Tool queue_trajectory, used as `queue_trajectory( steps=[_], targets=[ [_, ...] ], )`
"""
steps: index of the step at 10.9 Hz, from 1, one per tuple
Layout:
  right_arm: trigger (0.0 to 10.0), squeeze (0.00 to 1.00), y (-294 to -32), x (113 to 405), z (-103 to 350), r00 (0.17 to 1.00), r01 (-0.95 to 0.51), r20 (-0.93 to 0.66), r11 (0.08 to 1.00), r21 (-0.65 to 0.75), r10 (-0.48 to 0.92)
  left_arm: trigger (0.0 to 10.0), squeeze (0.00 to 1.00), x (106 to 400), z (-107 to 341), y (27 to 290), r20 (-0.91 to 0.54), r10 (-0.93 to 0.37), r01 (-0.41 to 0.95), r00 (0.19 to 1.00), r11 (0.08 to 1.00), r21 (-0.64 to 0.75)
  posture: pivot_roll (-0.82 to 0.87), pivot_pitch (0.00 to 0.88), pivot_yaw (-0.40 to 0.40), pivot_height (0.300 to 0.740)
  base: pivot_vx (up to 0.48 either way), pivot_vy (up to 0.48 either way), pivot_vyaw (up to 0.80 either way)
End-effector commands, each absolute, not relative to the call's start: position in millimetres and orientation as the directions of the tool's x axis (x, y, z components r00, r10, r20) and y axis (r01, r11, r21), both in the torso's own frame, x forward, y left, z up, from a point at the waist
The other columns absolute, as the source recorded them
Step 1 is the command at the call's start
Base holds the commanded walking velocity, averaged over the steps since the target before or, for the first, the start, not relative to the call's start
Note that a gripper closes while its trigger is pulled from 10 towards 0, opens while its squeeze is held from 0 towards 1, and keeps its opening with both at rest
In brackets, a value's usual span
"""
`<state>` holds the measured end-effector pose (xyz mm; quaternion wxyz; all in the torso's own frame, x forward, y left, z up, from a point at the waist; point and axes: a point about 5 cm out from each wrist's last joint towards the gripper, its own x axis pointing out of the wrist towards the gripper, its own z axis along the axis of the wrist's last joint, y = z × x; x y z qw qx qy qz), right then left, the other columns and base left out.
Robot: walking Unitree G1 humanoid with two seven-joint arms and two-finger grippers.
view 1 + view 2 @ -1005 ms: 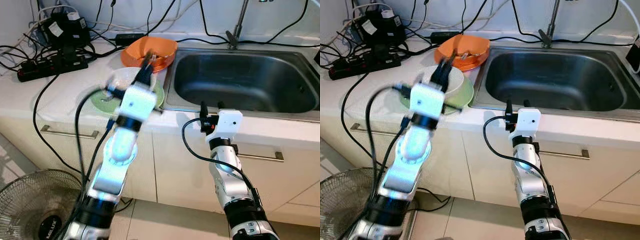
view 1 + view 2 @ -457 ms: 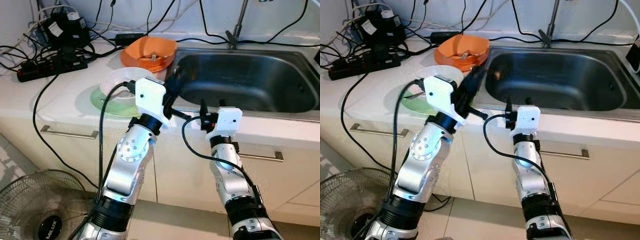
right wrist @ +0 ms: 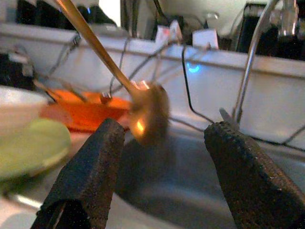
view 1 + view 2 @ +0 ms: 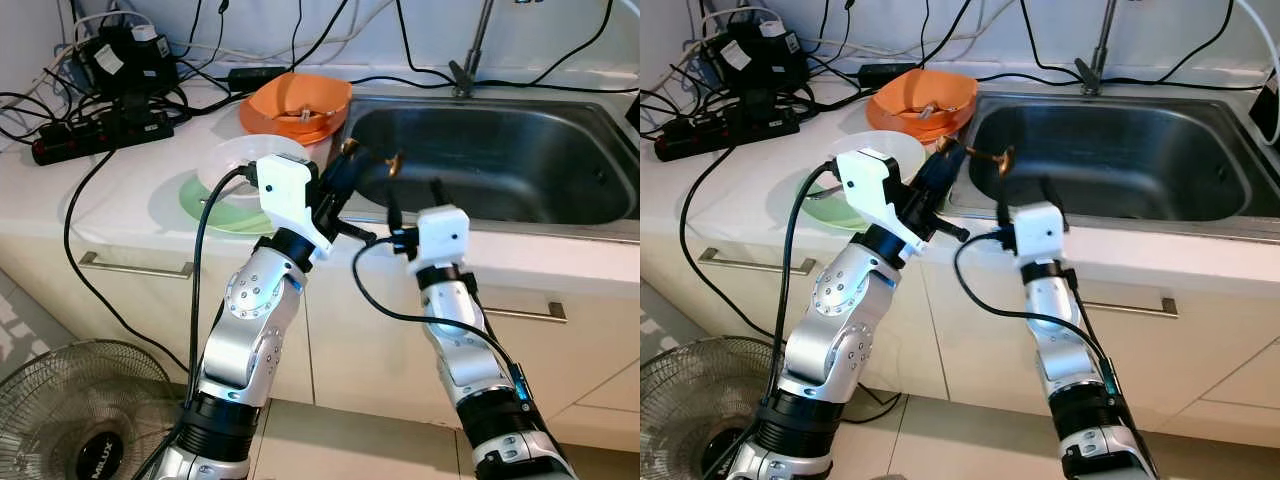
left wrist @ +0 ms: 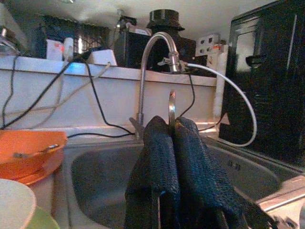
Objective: Kitchen organization
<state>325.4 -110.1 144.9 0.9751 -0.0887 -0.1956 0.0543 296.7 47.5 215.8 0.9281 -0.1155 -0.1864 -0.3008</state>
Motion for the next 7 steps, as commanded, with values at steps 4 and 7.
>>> queue_trajectory(
  steps=[4,7],
  targets=[
    [10.0,0.0,-94.2,324.8,159.2,0.885,-0.12,0.421,0.972,-0.201,0.196,10.0,0.0,292.9,221.7,47.0,0.425,-0.546,0.638,0.722,0.763,-0.104,0.06,0.0,0.089,0.74,0.0,0.0,0.0],
    [10.0,0.0,-95.8,326.0,162.3,0.886,-0.096,0.431,0.976,-0.195,0.173,10.0,0.0,291.1,214.7,44.5,0.384,-0.58,0.656,0.719,0.749,-0.096,0.06,0.0,0.089,0.74,0.0,0.0,0.0]
  ],
)
